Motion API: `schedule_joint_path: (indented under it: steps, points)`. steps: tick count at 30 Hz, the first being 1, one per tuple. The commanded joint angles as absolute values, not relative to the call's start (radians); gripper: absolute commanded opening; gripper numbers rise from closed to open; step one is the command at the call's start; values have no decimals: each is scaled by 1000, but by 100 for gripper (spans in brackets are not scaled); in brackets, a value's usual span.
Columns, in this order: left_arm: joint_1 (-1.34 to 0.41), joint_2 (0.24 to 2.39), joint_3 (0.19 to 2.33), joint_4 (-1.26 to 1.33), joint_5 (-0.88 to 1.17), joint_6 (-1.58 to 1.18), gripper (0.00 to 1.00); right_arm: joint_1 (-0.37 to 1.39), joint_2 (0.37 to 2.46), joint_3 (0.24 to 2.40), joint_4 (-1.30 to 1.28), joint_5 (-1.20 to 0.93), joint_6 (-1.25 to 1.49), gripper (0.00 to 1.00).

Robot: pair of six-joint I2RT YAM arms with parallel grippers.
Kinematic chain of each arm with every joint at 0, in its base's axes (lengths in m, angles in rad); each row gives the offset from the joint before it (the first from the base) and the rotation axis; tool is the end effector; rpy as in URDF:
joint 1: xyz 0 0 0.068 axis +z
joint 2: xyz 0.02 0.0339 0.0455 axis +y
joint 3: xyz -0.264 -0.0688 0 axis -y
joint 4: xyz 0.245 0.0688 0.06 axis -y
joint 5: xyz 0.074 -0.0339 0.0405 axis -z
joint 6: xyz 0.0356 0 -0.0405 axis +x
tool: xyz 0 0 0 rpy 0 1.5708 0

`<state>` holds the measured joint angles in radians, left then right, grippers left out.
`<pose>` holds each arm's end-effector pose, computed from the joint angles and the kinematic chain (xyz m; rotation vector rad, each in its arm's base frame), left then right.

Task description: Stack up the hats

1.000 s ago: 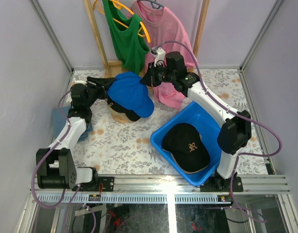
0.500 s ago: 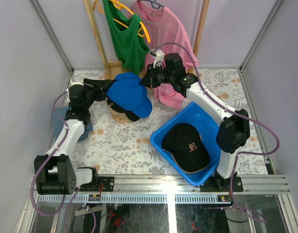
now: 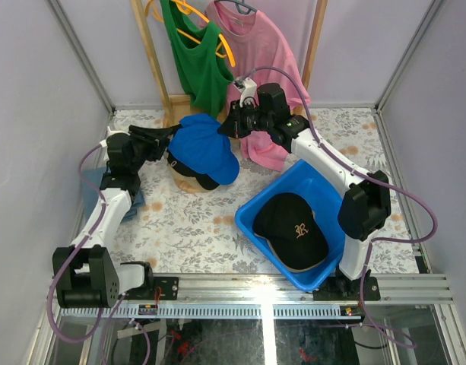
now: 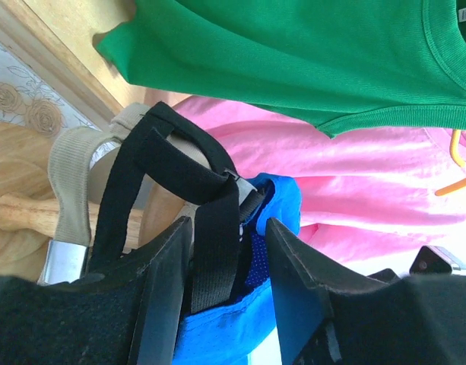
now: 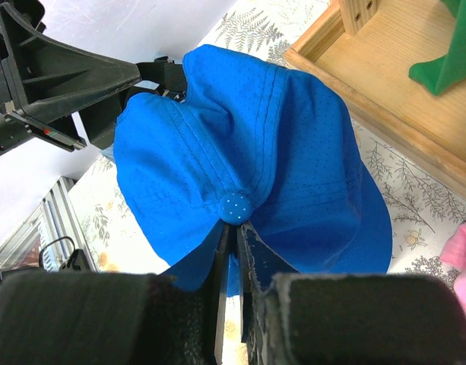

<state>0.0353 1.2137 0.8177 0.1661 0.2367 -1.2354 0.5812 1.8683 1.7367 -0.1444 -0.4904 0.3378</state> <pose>0.2828 0.0016 0.2969 -0.9926 1.6509 -1.0470 0.3665 0.2608 0.3645 -0.5947 1.8648 1.0763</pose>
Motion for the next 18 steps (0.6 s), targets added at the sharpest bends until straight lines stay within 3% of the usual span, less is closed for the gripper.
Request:
schedule_joint_path:
  steps: [1, 18]
  points:
    - [47, 1195, 846, 111, 191, -1187, 43, 575, 1867, 1744, -102, -508, 338, 13]
    - [52, 1198, 896, 3, 158, -1115, 41, 577, 1859, 1738, -118, -527, 327, 16]
